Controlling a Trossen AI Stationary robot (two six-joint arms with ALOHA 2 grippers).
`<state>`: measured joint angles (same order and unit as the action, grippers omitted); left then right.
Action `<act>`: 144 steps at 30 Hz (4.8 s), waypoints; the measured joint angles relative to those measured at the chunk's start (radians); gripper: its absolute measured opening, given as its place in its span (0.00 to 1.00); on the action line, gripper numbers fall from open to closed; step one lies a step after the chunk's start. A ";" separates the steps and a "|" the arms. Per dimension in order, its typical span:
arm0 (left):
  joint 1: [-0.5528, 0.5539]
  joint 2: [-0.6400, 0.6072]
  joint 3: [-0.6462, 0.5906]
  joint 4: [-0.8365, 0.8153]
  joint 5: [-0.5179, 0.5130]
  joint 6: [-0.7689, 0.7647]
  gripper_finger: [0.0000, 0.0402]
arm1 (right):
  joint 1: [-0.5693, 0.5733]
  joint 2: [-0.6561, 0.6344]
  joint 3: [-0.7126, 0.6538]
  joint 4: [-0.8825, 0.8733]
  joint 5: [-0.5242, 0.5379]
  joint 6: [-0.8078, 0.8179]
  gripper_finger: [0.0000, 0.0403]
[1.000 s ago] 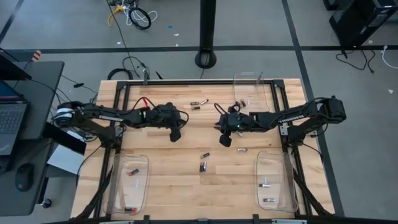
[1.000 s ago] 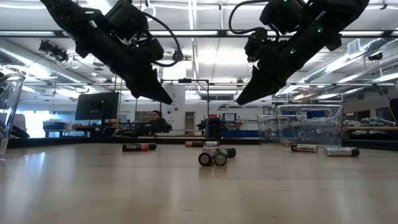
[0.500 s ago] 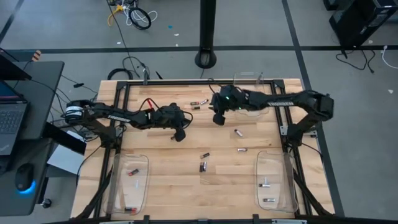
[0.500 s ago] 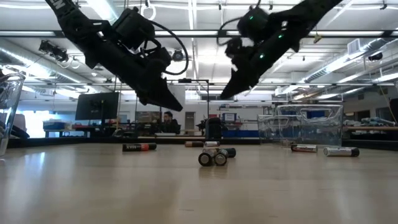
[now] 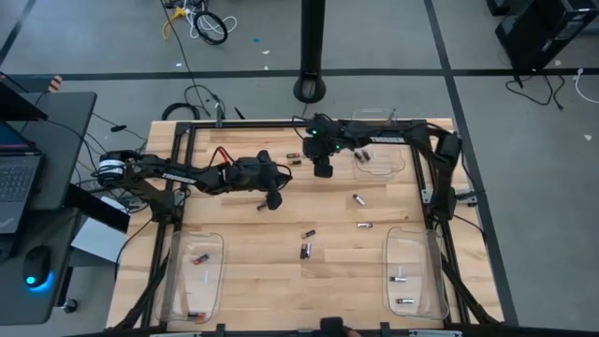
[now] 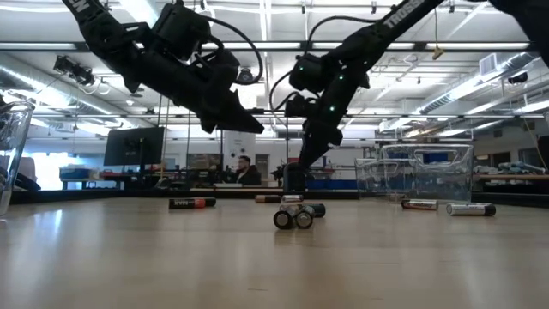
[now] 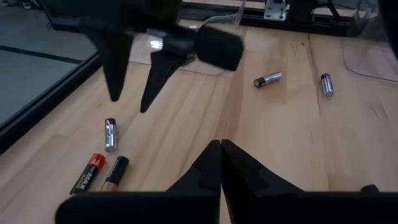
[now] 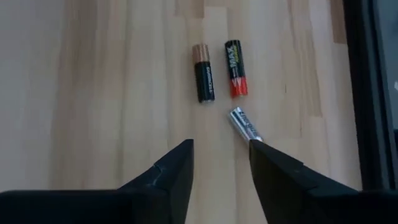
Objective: Sort batteries
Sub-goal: Put the white battery into the bottom right transparent bin, then put the brown battery into the top transparent bin
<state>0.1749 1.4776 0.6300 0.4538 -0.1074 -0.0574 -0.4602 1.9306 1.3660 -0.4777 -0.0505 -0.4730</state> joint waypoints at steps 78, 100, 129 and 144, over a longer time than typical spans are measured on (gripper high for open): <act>0.000 -0.001 0.000 0.029 0.004 0.080 0.03 | 0.890 -0.592 -0.095 -0.876 0.053 1.333 0.14; 0.000 -0.001 0.000 0.025 0.001 0.099 0.03 | 1.216 -0.641 -0.595 -0.551 -0.077 1.547 0.15; 0.000 -0.001 0.000 0.017 0.011 0.098 0.03 | 1.122 -0.640 -0.398 -0.827 -0.151 1.518 0.34; -0.032 -0.001 0.035 -0.101 0.317 0.075 0.03 | 0.687 -0.655 -0.201 -0.570 0.251 0.756 0.02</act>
<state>0.1430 1.4765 0.6654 0.3530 0.2101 0.0174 0.2269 1.2751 1.1651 -1.0475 0.2008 0.2825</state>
